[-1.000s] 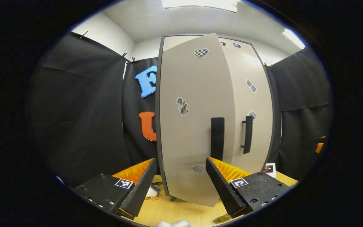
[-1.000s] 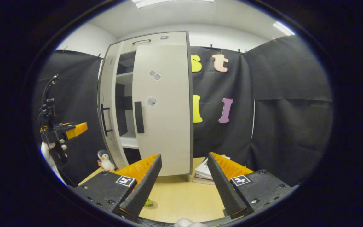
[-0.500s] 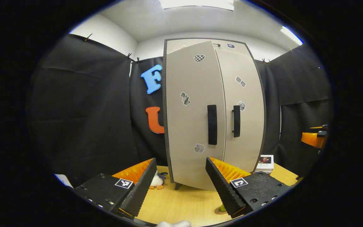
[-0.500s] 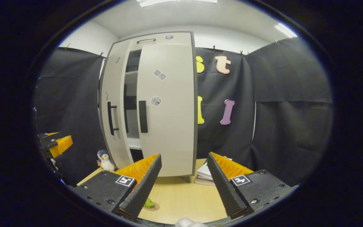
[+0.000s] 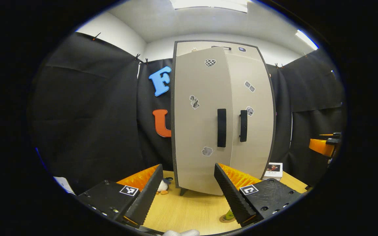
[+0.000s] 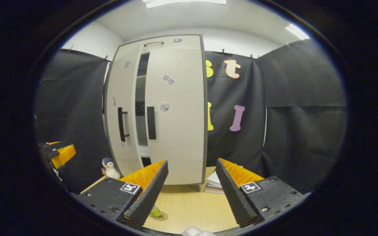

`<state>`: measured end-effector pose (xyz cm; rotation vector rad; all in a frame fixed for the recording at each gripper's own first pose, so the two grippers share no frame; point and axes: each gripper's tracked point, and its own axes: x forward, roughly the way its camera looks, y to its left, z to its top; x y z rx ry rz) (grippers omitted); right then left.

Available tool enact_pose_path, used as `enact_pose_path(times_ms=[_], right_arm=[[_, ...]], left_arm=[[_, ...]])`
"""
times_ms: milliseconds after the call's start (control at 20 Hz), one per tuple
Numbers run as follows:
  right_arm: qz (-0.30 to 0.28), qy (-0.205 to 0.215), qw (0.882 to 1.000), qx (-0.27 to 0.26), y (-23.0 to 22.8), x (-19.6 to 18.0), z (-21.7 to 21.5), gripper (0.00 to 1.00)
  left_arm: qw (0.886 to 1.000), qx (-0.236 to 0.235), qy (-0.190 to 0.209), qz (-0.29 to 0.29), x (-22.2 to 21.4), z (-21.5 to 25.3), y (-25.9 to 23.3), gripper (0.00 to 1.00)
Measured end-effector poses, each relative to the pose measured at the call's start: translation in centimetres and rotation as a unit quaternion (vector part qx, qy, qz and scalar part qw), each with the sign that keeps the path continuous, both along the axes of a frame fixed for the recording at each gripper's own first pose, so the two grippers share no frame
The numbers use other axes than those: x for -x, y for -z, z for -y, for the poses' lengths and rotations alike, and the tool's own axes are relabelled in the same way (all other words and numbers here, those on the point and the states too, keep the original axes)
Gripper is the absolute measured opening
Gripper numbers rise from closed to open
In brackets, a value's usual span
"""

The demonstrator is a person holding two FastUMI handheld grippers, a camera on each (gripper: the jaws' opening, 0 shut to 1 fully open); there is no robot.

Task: Grasp the bottle in the cabinet with the left hand and place it on the coaster, then close the right door with the right hand and the left door with the left hand.

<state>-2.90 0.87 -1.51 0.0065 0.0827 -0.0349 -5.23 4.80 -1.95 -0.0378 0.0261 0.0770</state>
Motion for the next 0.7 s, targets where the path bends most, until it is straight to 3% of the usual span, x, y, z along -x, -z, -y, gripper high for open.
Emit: enact_pose_path(times_ms=[700], right_arm=[[0.000, 0.001, 1.000, 0.003, -0.29, 0.67, -0.09, 0.96]], left_arm=[[1.000, -0.007, 0.006, -0.010, 0.25, 0.53, 0.42, 0.96]])
